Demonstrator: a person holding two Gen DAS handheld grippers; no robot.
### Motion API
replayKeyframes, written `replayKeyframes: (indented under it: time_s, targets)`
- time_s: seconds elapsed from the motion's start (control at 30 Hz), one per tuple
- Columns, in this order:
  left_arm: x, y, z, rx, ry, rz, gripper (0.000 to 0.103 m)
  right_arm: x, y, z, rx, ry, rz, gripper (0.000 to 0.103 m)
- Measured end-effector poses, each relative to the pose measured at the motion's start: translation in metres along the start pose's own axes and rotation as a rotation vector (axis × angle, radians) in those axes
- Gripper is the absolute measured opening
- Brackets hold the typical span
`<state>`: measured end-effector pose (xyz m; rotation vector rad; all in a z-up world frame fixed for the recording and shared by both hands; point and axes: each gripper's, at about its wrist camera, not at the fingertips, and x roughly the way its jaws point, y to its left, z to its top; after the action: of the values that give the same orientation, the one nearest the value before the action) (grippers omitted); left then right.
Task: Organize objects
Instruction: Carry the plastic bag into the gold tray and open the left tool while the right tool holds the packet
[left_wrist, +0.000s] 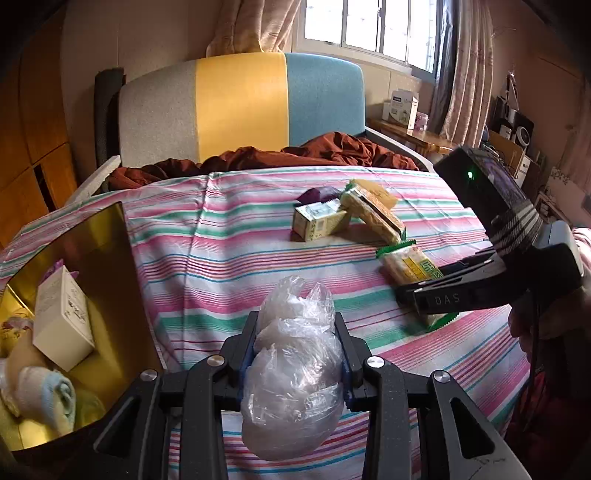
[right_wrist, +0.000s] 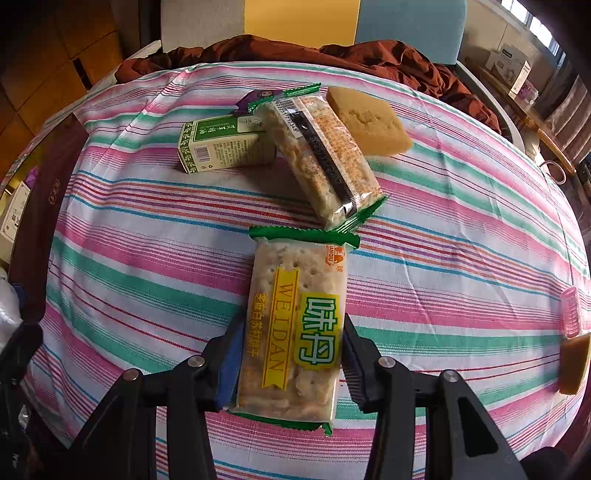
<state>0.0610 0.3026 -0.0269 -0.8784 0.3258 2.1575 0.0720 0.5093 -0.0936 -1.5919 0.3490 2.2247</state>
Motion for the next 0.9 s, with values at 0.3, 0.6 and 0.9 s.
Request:
replayKeyframes:
  time_s: [0.3, 0.6, 0.9]
  targets:
    - [-0.038, 0.065, 0.005, -0.086, -0.039, 0.107, 0.037, 0.002, 0.001, 0.002, -0.01, -0.001, -0.019, 0.048]
    - [-0.048, 0.156, -0.002, -0.264, 0.022, 0.174, 0.037, 0.004, 0.011, 0.003, -0.052, -0.012, -0.064, 0.048]
    - [-0.046, 0.253, -0.01, -0.486, 0.088, 0.219, 0.037, -0.002, 0.013, -0.004, -0.063, -0.015, -0.078, 0.048]
